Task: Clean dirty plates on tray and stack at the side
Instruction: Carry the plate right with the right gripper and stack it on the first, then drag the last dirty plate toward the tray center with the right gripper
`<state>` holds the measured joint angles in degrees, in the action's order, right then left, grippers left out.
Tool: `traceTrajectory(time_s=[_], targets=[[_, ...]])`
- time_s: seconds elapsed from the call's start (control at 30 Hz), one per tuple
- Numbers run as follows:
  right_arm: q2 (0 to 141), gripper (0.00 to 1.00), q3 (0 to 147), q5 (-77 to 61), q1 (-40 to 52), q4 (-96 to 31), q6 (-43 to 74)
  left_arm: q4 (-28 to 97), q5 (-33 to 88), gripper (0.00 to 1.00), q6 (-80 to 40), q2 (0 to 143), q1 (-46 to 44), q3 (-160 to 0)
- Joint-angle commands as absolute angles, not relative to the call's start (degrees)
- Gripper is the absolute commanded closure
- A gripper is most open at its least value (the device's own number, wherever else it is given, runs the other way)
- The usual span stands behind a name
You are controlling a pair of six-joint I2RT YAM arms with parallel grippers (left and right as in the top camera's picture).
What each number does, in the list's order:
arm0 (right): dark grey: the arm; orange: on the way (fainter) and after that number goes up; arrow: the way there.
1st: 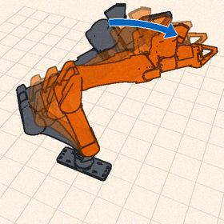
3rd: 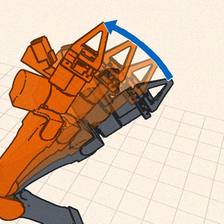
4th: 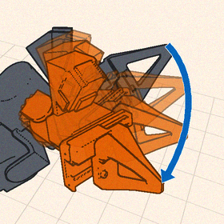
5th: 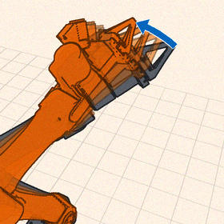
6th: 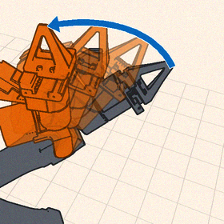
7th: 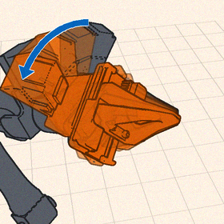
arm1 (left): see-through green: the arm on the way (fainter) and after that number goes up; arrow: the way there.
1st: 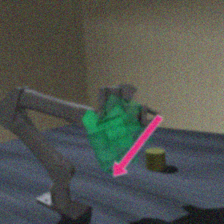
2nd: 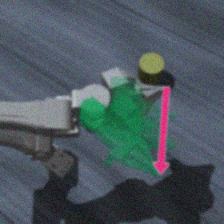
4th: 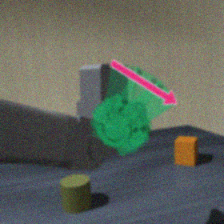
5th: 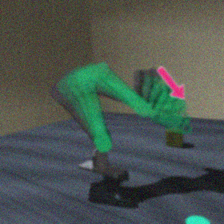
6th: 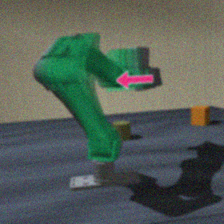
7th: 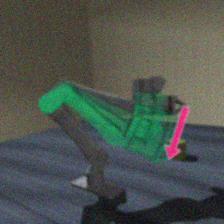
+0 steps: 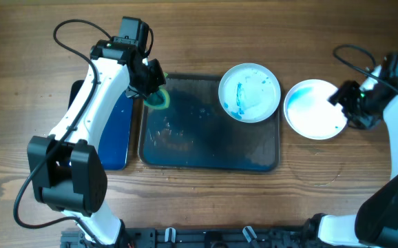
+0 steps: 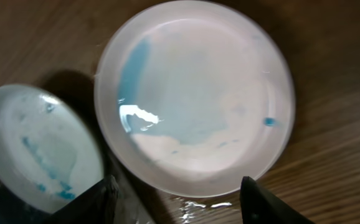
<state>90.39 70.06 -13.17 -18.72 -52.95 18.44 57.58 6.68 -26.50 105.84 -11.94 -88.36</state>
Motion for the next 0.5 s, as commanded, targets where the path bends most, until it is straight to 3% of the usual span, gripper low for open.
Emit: traceTrajectory(time_s=[0.0,0.23,0.37,0.47], targets=[[89.3,0.36,72.2,-16.2,-11.0,-53.7,13.9,57.4,6.4,0.96,-27.5,105.1,-11.9,-89.2],[91.6,0.37,72.1,-13.3,5.6,-48.9,17.5,57.5,6.3,0.96,-27.5,105.1,-11.9,-89.1],[96.7,0.37,72.1,-9.3,8.6,-47.5,18.9,57.5,5.3,0.96,-27.4,105.1,-11.9,-89.1],[100.7,0.44,72.1,-8.3,8.7,-47.7,21.2,57.8,5.3,0.96,-27.4,105.1,-11.9,-89.1]])
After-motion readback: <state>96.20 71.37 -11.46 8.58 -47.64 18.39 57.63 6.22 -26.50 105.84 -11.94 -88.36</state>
